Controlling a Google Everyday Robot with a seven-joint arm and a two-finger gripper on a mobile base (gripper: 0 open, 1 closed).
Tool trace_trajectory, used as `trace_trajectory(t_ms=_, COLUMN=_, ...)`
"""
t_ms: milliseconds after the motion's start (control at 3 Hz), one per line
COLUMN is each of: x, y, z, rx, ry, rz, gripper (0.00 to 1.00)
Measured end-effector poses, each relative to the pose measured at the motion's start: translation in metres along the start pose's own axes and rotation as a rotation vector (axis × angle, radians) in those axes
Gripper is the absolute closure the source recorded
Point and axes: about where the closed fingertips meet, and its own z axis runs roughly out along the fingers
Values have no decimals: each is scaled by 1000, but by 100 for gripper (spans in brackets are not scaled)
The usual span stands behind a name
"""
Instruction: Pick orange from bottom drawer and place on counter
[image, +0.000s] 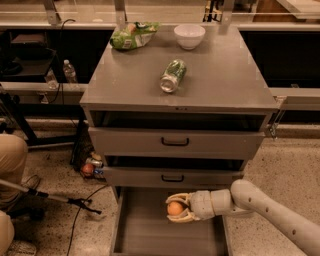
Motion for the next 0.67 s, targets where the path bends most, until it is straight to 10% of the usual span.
trace_trajectory(t_ms=667, x=-23, y=-8, z=-15, rx=30, ry=-49, rz=-28, gripper=100)
